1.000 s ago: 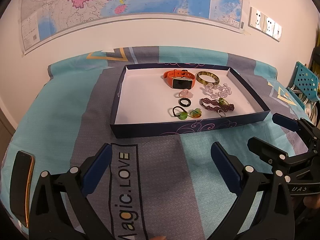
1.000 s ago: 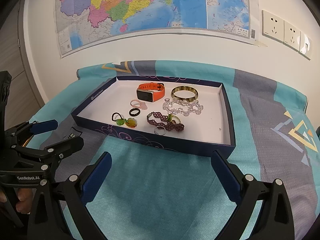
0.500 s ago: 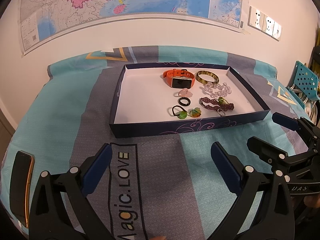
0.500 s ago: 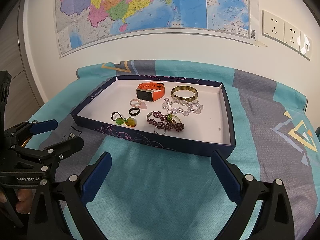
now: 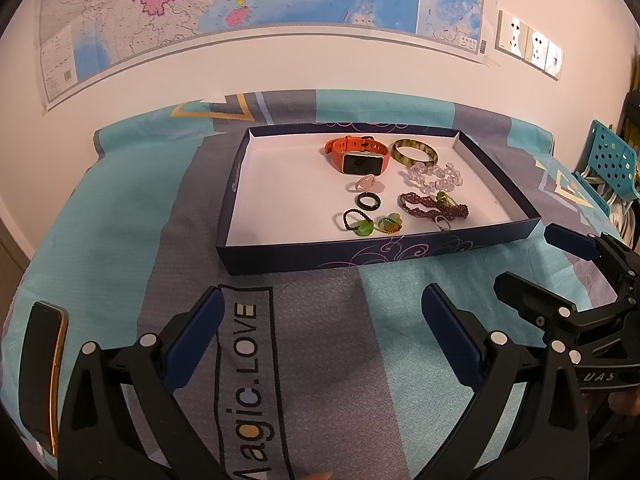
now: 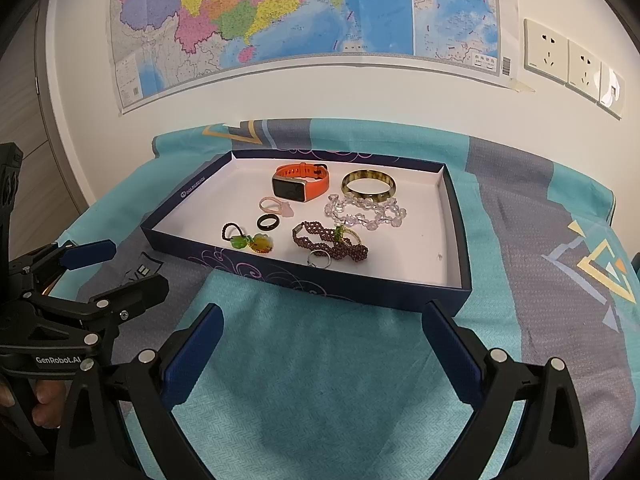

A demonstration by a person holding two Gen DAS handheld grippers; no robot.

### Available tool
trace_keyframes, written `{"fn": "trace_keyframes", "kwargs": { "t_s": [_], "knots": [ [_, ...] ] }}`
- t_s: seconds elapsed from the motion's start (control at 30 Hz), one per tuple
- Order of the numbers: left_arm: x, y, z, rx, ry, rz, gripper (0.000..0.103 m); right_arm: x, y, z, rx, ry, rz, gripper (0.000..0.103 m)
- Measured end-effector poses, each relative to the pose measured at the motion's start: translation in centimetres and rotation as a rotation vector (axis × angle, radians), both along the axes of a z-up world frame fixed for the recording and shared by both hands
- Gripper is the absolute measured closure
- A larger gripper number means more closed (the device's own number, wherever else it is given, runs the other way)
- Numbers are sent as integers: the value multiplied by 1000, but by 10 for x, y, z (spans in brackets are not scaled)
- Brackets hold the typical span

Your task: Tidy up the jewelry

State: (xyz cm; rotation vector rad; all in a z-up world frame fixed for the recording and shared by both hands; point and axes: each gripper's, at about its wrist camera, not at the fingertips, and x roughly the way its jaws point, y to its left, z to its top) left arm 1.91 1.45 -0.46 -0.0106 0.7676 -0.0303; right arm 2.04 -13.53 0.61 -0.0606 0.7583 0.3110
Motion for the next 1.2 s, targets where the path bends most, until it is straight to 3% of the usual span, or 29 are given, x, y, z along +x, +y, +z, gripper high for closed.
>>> {"fn": "trace_keyframes", "kwargs": {
  "t_s": [1.2],
  "knots": [
    [4, -1, -1, 2, 7, -4, 6, 5, -2, 0, -3, 11, -5, 7]
  ]
}}
